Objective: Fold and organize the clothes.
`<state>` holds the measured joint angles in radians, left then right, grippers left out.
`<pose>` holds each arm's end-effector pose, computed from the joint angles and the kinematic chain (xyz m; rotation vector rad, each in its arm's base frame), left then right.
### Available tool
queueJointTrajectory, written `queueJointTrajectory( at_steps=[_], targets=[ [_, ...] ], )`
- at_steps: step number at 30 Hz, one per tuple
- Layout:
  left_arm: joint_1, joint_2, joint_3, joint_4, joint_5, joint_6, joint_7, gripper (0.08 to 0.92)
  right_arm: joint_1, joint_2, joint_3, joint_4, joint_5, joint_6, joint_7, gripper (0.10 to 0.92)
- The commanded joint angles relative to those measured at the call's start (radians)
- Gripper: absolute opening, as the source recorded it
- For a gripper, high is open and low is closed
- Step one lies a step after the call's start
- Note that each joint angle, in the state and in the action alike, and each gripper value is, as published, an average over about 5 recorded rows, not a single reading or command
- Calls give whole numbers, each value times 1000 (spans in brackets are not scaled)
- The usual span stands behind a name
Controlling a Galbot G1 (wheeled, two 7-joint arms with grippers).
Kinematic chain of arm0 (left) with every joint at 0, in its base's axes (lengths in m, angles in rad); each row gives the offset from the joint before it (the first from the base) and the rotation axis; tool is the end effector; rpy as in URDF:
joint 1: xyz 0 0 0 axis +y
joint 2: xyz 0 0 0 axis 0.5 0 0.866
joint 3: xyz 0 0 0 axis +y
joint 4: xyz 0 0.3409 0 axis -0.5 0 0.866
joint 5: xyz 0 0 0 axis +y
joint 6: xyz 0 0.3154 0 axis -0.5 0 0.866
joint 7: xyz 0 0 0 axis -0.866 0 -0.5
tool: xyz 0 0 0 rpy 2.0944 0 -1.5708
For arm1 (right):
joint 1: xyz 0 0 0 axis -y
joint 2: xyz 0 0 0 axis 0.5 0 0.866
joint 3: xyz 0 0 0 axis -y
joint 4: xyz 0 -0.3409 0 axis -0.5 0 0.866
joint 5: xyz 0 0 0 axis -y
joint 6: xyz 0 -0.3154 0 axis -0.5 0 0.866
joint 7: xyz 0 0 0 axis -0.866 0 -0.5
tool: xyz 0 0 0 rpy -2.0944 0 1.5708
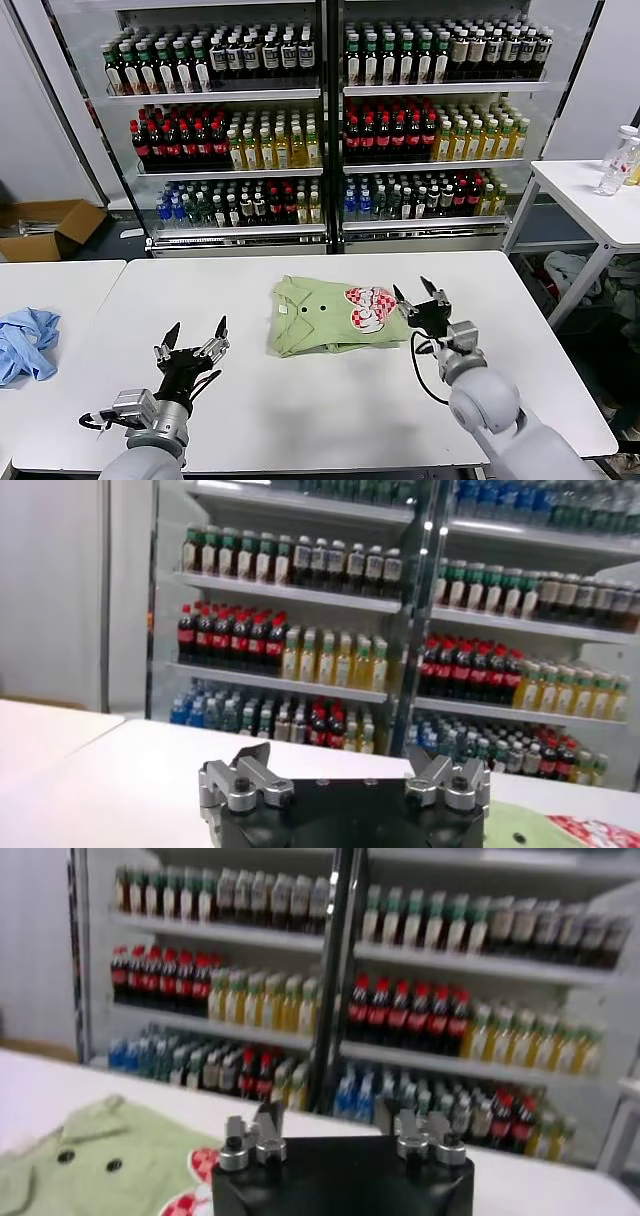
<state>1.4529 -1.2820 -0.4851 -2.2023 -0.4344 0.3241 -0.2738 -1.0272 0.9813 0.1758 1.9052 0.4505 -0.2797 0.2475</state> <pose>0.1741 0.0347 -0.2392 0.0358 -2.9677 0.2075 0.2851 -0.0476 -0.2481 0.3020 -2.9980 0.2437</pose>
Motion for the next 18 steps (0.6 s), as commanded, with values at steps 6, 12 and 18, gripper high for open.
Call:
queueJointTrajectory(
  at_steps=[6,12,18],
  targets=[
    [59,2,4,-77,23,-19,69,822,-363,25,242,276,-148,109,32,798],
    [76,2,2,-96,29,-21,87,823,-381,36,249,301,-159,106,31,822],
    [85,1,1,-102,40,-26,94,823,-392,47,253,313,-162,101,31,823]
  ],
)
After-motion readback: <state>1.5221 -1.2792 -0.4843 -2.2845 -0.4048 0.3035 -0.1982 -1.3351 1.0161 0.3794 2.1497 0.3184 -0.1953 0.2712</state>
